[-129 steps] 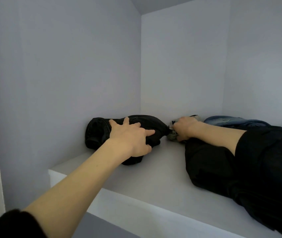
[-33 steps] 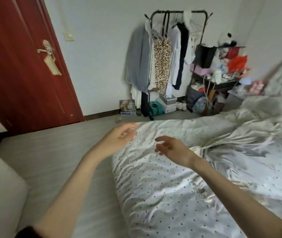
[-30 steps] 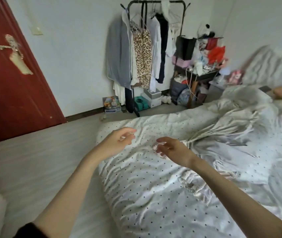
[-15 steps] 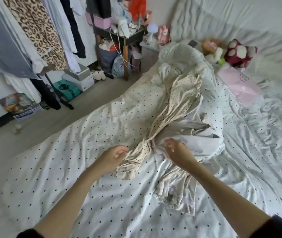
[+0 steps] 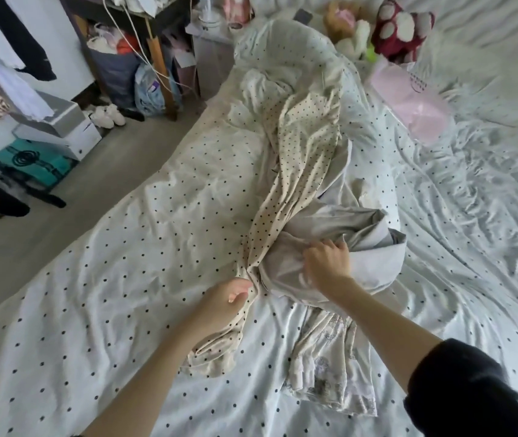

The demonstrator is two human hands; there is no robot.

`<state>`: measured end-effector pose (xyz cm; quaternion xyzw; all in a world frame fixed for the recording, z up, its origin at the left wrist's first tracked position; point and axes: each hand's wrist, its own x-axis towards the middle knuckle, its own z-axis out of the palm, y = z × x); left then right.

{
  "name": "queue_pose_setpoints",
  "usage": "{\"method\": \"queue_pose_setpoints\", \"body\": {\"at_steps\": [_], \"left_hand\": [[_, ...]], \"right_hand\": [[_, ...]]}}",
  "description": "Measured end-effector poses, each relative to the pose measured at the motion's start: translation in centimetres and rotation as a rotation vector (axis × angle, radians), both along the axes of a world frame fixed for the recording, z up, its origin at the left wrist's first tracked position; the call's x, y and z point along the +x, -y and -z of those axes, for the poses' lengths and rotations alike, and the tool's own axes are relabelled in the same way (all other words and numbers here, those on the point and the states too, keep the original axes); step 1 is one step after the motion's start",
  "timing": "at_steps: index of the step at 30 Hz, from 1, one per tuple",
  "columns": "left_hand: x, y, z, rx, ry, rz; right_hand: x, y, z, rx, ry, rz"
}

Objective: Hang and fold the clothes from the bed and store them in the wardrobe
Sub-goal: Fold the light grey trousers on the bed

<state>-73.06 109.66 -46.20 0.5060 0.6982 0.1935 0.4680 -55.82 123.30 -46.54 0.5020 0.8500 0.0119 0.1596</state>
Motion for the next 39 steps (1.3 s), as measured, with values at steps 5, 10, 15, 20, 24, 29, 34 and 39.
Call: {"method": "queue_pose_setpoints", "body": {"at_steps": [5,10,15,20,24,29,34,39], "left_hand": [[1.3,-0.8,-1.4,0.031,0.048,-0.011],[3.8,-1.5,-4.9,0.133,-0.011,0.007],[8.2,-2.0,-9.3,0.253,-0.172,0.134],[12.3,-1.3,-13.4,0.476,-0.320,0.229],[15.3,-1.2,-17.2,0.715,-0.430,0.074],[18.7,-0.7,-23.1,0.691,-0.313,0.050],[22.8,-1.8,-29.0,0.574,-0.090,-0.002],[27.2,-3.0,-31.4,0.321,0.625,-0.412]], "right_hand": [[1.2,0.6,-3.0,0.030,-0.220,0.042],[4.7,2.1,-8.7,-0.038,-0.499,0.040],[10.2,4.5,-14.9,0.008,-0.665,0.070],[14.2,6.8,-22.7,0.084,-0.987,0.071],[17.8,8.1,-28.1,0.108,-1.182,0.076],[22.8,9.0,-31.3,0.155,-1.223,0.202],[27.5,8.9,-32.5,0.190,-1.044,0.341],[29.4,12.4,-30.0,0.014,-1.049,0.269]]}}
